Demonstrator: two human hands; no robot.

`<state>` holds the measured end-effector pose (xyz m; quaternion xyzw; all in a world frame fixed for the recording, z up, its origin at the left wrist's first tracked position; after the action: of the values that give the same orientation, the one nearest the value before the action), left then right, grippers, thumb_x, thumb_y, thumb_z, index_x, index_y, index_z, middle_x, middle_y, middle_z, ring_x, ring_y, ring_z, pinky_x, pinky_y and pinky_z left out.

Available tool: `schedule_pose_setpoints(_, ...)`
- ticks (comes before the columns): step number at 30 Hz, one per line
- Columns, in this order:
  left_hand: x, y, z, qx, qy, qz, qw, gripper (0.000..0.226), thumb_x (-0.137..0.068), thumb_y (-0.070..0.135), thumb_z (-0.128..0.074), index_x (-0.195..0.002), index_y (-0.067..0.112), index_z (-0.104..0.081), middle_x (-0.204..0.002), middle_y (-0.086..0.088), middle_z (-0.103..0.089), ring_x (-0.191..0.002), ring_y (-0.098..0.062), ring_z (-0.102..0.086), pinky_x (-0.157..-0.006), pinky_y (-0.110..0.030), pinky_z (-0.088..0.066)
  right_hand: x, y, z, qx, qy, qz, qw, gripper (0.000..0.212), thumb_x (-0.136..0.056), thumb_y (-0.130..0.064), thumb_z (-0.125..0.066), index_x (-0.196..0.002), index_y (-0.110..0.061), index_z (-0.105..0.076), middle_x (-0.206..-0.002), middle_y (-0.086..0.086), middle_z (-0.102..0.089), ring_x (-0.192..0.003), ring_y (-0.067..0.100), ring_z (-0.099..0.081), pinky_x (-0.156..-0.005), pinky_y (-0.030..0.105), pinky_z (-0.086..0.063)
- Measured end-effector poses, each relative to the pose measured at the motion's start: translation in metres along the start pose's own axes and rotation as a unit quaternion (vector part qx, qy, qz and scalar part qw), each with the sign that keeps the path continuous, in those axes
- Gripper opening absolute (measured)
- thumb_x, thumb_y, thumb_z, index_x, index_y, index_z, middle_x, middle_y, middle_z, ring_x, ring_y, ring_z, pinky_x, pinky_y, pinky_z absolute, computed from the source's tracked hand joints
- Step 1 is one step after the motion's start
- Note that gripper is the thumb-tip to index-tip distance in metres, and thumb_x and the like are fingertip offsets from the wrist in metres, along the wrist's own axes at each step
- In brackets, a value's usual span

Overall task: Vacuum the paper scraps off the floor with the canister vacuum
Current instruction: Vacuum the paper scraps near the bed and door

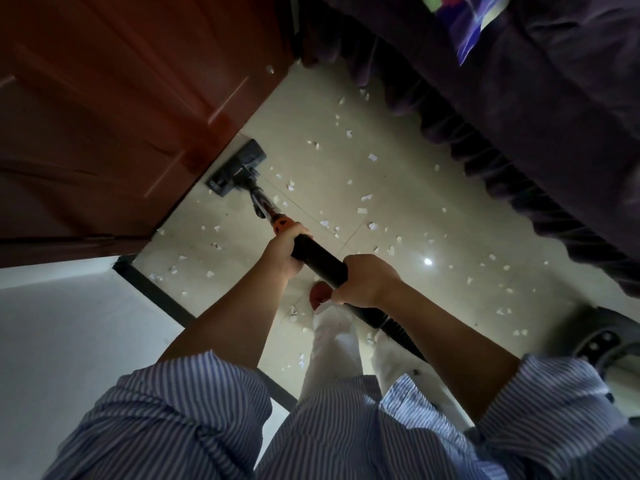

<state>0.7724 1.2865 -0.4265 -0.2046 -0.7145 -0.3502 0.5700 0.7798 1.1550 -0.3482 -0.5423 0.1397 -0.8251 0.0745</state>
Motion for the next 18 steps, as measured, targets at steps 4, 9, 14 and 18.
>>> schedule_pose_setpoints(4, 0.017, -0.029, -0.022, -0.017, -0.015, 0.005, 1.0, 0.051, -0.089, 0.001, -0.047, -0.04, 0.009, -0.058, -0.039, 0.001, -0.053, -0.06, -0.015, -0.047, -0.062, -0.022, -0.042, 0.029, 0.031, 0.006, 0.018, 0.005, 0.013, 1.0, 0.027, -0.076, -0.033, -0.065, -0.085, -0.016, -0.046, -0.072, -0.005, -0.046, -0.077, 0.019, -0.052, -0.065, 0.027, -0.04)
schedule_pose_setpoints(9, 0.04, -0.073, -0.05, -0.045, -0.01, 0.016, 0.999, 0.044, -0.089, 0.001, -0.049, -0.047, 0.008, -0.061, -0.038, 0.002, -0.055, -0.062, -0.015, -0.049, -0.062, -0.023, -0.043, 0.063, 0.079, 0.0, 0.026, -0.003, 0.021, 0.999, 0.027, -0.075, -0.031, -0.065, -0.091, -0.015, -0.05, -0.071, -0.005, -0.046, -0.075, 0.018, -0.052, -0.064, 0.026, -0.04)
schedule_pose_setpoints(14, 0.062, -0.114, -0.071, -0.019, -0.019, 0.01, 1.0, 0.037, -0.087, -0.002, -0.05, -0.052, 0.006, -0.058, -0.04, 0.0, -0.056, -0.063, -0.015, -0.05, -0.067, -0.023, -0.044, 0.092, 0.12, -0.009, 0.018, -0.009, 0.031, 0.999, 0.032, -0.076, -0.032, -0.066, -0.096, -0.011, -0.053, -0.083, 0.001, -0.051, -0.076, 0.02, -0.051, -0.064, 0.027, -0.04)
schedule_pose_setpoints(18, 0.073, -0.138, -0.092, -0.017, -0.008, 0.011, 1.0, 0.028, -0.088, -0.002, -0.048, -0.061, 0.006, -0.049, -0.039, 0.0, -0.054, -0.061, -0.015, -0.048, -0.06, -0.023, -0.043, 0.108, 0.148, -0.007, 0.021, -0.007, 0.037, 0.999, 0.036, -0.077, -0.031, -0.066, -0.102, -0.007, -0.055, -0.086, 0.003, -0.051, -0.078, 0.021, -0.051, -0.065, 0.028, -0.039)
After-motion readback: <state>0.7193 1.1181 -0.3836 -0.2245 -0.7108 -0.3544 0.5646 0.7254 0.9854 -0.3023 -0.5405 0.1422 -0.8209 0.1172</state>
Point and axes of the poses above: each hand's wrist, its own x-axis away from the middle knuckle, its own z-axis out of the back of the hand, y = z × x, the point moved 1 cm from there along -x, towards the middle knuckle
